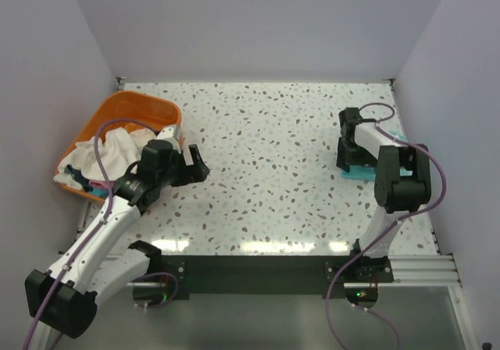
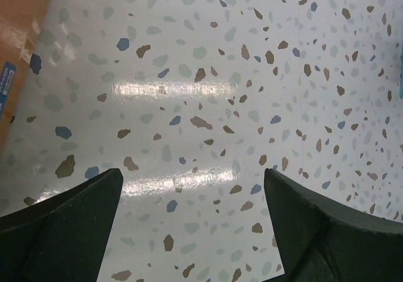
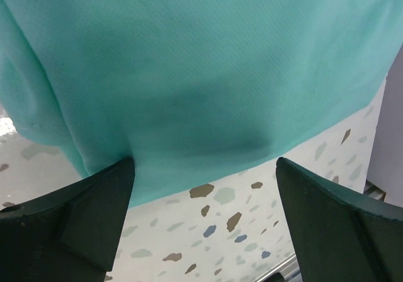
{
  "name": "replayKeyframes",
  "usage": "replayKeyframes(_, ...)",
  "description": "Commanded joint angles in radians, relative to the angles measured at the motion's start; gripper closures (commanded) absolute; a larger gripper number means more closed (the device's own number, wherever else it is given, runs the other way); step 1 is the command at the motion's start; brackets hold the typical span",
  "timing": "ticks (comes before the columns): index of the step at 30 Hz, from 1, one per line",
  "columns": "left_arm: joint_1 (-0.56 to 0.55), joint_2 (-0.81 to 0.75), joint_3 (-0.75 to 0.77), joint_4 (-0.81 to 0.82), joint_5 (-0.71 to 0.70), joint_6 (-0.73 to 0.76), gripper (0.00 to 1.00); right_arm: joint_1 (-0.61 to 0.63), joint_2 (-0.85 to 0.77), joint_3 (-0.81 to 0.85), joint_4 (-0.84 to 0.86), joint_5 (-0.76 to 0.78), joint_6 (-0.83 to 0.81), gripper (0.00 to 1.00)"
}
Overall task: Fold and stack the t-shirts
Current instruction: Neatly place the folded tshirt to the corner
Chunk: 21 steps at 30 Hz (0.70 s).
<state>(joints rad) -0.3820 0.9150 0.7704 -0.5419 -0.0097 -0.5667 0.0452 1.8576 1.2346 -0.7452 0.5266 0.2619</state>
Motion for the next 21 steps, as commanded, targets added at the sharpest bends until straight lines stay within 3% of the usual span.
replayKeyframes(1, 0.002, -0.033, -0.002, -0.016, -0.024, -0.018, 0.00, -0.002, -0.063, -0.049, -0.016, 0.023, 0.053, 0.01)
replayKeyframes(7, 0.002, -0.065, -0.006, -0.043, -0.030, -0.024, 0.00, -0.004, -0.130, -0.064, -0.059, 0.062, 0.063, 0.01)
replayKeyframes(12, 0.002, -0.070, 0.027, -0.064, -0.052, -0.016, 0.00, -0.002, -0.250, -0.035, -0.039, -0.074, 0.033, 0.01)
replayKeyframes(18, 0.002, -0.062, 0.107, -0.102, -0.108, 0.001, 0.00, -0.002, -0.585, -0.046, 0.049, -0.286, 0.014, 0.01)
replayKeyframes(21, 0.002, -0.076, 0.109, -0.092, -0.130, -0.005, 0.00, -0.002, -0.765, -0.169, 0.151, -0.419, 0.011, 0.01)
